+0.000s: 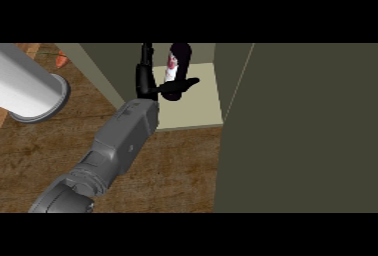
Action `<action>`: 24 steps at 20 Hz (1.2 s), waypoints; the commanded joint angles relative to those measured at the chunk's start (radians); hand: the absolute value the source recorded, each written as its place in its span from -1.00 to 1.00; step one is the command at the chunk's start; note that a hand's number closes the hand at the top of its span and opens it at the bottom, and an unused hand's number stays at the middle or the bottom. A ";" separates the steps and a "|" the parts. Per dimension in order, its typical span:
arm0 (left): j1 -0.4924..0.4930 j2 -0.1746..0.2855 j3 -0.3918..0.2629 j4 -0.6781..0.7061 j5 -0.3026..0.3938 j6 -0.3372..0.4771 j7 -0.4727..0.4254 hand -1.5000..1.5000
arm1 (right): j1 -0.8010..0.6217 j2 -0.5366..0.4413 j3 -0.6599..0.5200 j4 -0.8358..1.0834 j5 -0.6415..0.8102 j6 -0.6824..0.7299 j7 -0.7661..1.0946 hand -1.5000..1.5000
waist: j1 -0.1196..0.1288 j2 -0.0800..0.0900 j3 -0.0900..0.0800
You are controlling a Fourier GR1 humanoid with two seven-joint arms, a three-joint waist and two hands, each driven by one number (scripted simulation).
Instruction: Pick up the wine, place it into the cabinet and close the cabinet
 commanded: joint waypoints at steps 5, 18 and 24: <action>0.065 0.057 0.004 0.009 -0.013 -0.088 -0.051 -1.00 | -0.005 0.004 -0.003 -0.023 -0.033 -0.006 0.011 -1.00 | 0.003 0.009 -0.004; 0.061 -0.006 -0.007 0.000 -0.024 -0.181 -0.056 -1.00 | 0.049 0.000 0.046 -0.087 -0.013 -0.025 0.041 -1.00 | 0.019 -0.008 -0.003; 0.082 -0.006 0.002 -0.010 0.014 -0.231 -0.067 -1.00 | 0.023 -0.002 0.019 -0.049 -0.029 -0.026 0.016 -1.00 | 0.024 -0.010 -0.003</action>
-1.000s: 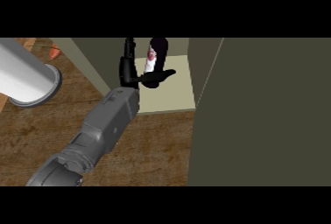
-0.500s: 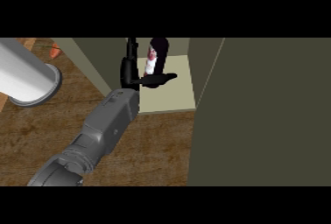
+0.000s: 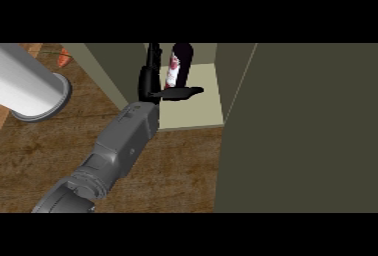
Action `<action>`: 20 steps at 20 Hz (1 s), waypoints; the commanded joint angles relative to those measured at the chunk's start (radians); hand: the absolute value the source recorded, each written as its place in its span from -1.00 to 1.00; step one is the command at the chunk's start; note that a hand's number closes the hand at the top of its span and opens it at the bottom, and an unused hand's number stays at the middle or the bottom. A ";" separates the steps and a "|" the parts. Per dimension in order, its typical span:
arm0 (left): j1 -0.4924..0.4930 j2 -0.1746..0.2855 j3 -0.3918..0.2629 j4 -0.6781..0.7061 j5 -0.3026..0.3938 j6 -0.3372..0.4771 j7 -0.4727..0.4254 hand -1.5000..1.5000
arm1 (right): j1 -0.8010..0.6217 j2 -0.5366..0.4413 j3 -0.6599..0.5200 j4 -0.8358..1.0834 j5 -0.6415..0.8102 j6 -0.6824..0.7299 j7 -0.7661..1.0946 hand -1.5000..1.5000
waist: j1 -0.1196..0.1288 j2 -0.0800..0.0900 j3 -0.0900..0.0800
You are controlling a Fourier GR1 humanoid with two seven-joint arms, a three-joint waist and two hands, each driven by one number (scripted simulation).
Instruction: Pick up the wine, place it into the cabinet and close the cabinet
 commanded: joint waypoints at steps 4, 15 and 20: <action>0.045 0.002 0.013 -0.020 0.069 -0.064 0.001 -1.00 | 0.000 -0.002 -0.004 0.003 -0.029 -0.007 0.005 -1.00 | 0.024 -0.011 0.001; 0.170 0.002 -0.194 -0.182 0.230 -0.041 0.046 -1.00 | -0.037 0.006 0.024 -0.012 0.023 -0.065 0.044 -1.00 | 0.034 -0.025 0.001; 0.302 0.002 -0.410 -0.396 0.339 0.091 0.072 -1.00 | 0.049 -0.012 0.015 -0.094 -0.001 -0.026 0.040 -1.00 | 0.034 -0.027 0.001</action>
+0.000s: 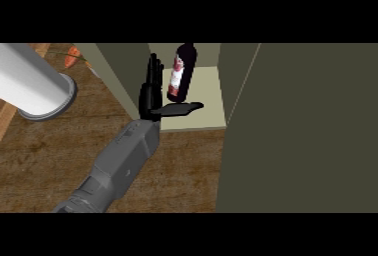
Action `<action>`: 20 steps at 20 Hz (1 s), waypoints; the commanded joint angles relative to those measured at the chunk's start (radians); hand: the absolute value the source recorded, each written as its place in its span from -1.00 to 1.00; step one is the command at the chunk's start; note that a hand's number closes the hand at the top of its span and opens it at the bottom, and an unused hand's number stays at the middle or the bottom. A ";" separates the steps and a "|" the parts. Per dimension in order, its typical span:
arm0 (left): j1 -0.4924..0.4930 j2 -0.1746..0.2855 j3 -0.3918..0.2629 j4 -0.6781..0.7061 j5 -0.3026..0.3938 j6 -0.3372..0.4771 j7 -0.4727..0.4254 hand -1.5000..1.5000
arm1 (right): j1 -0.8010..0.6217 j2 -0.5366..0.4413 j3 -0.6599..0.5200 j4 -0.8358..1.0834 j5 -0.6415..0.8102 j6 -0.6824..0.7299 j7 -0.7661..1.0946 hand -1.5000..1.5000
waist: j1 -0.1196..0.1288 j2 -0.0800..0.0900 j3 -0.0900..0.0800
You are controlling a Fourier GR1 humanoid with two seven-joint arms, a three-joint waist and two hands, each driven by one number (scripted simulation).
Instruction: Pick up the wine, place it into the cabinet and close the cabinet
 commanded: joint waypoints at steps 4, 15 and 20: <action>0.261 0.000 -0.293 -0.343 0.108 0.207 0.030 -1.00 | 0.003 -0.029 -0.054 -0.053 -0.040 0.002 0.031 -1.00 | 0.042 -0.007 0.001; 0.496 0.049 -0.457 -0.902 -0.007 0.407 0.172 -1.00 | 0.077 -0.031 -0.082 -0.085 -0.048 0.005 0.005 -1.00 | 0.064 -0.006 0.001; 0.598 0.056 -0.520 -1.082 -0.108 0.558 0.229 -1.00 | 0.039 -0.026 -0.086 -0.062 -0.033 -0.005 0.013 -1.00 | 0.062 -0.004 0.001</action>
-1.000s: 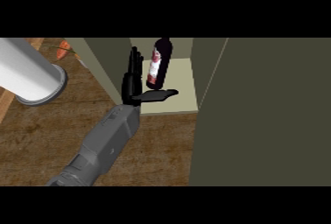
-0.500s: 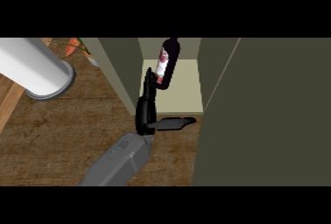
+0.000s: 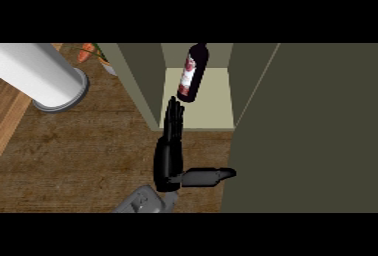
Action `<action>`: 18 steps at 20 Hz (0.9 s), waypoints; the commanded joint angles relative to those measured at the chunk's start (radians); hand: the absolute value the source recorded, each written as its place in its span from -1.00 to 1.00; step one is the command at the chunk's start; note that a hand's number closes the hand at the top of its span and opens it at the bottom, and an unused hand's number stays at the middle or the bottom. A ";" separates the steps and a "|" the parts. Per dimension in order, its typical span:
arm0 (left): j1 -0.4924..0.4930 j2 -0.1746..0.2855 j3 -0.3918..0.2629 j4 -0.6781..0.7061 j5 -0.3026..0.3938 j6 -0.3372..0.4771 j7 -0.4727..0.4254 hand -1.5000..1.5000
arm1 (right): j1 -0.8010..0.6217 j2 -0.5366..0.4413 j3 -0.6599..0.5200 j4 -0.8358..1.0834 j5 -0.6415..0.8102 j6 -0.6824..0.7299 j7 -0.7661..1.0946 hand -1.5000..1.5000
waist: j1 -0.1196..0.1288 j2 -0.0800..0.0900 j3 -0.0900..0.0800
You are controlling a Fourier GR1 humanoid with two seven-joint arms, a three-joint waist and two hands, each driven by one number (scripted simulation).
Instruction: Pick up the wine, place it into the cabinet and close the cabinet
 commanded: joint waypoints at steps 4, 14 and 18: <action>0.169 0.106 -0.057 -0.304 -0.098 0.112 0.115 -1.00 | 0.030 0.005 0.009 -0.067 -0.028 -0.003 0.015 -1.00 | 0.000 0.002 0.000; 0.362 0.279 -0.065 -0.574 -0.119 0.003 0.122 -1.00 | 0.049 0.020 0.054 -0.078 -0.104 0.034 0.049 -1.00 | -0.001 0.002 0.000; 0.430 0.372 -0.074 -0.685 -0.122 -0.048 0.138 -1.00 | 0.080 -0.041 -0.018 -0.047 -0.199 0.128 0.025 1.00 | -0.001 0.002 0.000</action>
